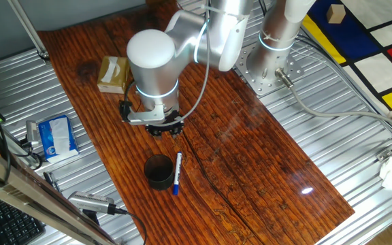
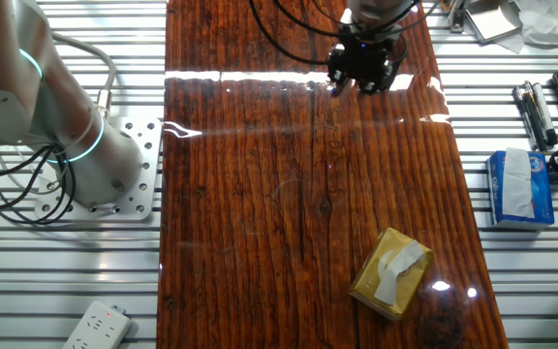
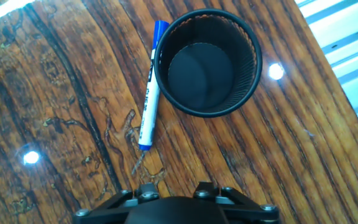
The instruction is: Put the pen into the pen holder
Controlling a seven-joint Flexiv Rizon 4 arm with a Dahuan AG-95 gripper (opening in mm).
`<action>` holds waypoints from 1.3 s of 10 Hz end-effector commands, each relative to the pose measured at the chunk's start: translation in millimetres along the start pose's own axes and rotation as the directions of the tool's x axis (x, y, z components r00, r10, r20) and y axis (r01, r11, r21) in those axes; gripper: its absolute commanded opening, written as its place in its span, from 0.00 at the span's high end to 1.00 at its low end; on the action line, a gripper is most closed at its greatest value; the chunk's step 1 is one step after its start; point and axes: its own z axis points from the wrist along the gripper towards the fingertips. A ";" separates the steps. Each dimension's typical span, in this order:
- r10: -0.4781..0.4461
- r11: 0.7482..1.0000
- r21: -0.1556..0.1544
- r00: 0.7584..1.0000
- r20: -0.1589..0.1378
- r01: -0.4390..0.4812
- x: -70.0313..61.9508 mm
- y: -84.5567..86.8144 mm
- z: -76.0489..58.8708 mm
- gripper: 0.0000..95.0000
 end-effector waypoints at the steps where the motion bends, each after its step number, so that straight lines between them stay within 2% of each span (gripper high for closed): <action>1: 0.030 1.000 -0.004 1.000 0.001 -0.030 -0.9 -1.0 0.4 0.80; 4: 0.013 1.000 -0.012 1.000 0.000 -0.013 -0.9 -1.0 0.4 0.80; 6: -0.098 0.995 -0.023 0.995 -0.007 0.098 -0.9 -1.0 0.4 0.80; 9: -0.200 0.980 -0.025 0.980 0.000 0.200 -0.9 -1.0 0.4 0.80; 13: -0.243 0.970 -0.024 0.970 -0.002 0.243 -0.9 -1.0 0.4 0.80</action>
